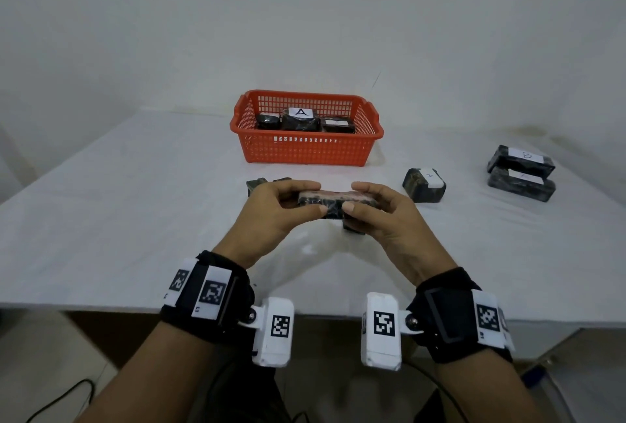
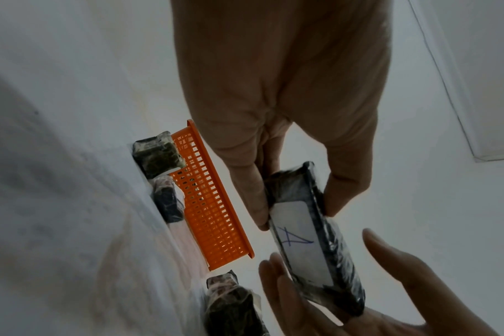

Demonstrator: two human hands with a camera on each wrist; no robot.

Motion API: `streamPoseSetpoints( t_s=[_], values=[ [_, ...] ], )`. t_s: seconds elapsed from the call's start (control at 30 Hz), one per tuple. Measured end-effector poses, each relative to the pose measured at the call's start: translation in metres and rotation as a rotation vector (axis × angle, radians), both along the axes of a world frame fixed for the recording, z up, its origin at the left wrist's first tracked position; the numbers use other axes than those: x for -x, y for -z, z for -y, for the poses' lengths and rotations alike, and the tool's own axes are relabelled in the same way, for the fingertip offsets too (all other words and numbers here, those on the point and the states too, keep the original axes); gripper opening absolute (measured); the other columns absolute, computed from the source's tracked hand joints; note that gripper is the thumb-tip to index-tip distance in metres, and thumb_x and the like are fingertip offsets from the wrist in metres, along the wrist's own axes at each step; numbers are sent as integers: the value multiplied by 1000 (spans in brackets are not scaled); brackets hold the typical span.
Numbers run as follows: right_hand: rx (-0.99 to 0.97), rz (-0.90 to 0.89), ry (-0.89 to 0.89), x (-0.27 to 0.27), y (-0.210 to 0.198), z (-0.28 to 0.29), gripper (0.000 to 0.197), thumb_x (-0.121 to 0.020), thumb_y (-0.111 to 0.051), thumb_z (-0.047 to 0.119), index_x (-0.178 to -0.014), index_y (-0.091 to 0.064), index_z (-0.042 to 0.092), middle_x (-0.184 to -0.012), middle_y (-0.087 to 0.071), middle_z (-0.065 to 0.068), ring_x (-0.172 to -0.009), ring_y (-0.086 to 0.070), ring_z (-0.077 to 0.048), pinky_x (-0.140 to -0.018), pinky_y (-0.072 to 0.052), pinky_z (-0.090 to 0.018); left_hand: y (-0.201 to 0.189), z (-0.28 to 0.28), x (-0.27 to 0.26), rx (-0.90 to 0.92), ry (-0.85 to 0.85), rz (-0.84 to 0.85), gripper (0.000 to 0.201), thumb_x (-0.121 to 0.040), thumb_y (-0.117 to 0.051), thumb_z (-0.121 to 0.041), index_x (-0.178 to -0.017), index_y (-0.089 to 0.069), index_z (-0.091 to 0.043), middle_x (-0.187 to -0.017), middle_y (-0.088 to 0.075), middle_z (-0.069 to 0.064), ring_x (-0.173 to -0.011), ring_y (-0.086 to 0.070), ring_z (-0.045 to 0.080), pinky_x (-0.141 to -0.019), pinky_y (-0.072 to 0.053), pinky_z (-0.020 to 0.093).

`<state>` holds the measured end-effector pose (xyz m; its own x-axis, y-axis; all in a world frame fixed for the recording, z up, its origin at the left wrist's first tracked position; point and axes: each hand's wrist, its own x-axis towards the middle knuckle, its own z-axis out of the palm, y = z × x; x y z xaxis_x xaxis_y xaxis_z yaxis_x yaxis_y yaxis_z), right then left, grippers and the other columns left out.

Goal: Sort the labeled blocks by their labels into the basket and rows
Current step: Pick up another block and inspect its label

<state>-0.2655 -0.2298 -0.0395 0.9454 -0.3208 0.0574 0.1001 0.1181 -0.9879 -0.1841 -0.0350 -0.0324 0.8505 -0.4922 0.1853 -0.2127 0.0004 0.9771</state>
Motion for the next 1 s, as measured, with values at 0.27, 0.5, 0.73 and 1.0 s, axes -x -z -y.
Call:
streamPoseSetpoints(
  t_s=[0.27,0.5,0.73,1.0],
  values=[
    [-119,-83,40,1,1,-3,27,-95,-71,13,-113,-70,-7,-112,-75,-23,-93,-77,-28,-68,-64,-31,5,-2,1,-22,100,22,56,-77,-83,10,-126,-69,-13,-123,-74,-1,-113,-71,9,-88,-58,21],
    [-105,-15,63,3,2,-4,22,-92,-72,5,-112,-71,-4,-106,-77,-18,-94,-76,-29,-70,-65,-36,6,4,-1,-7,-30,-14,19,-93,-74,-11,-112,-77,-15,-100,-80,0,-96,-77,19,-92,-62,41],
    [-52,-28,-33,2,2,-4,29,-86,-78,5,-113,-72,-1,-107,-79,-14,-99,-76,-25,-86,-62,-35,5,5,-1,23,-35,-12,24,-93,-72,-6,-115,-76,-14,-104,-80,5,-98,-77,22,-87,-62,33],
    [-50,-20,0,-1,3,-1,27,-90,-74,6,-115,-71,-5,-110,-77,-18,-99,-75,-25,-86,-61,-37,6,5,1,19,-58,-44,18,-94,-72,-8,-111,-76,-7,-102,-81,6,-98,-78,23,-98,-60,48]
  ],
)
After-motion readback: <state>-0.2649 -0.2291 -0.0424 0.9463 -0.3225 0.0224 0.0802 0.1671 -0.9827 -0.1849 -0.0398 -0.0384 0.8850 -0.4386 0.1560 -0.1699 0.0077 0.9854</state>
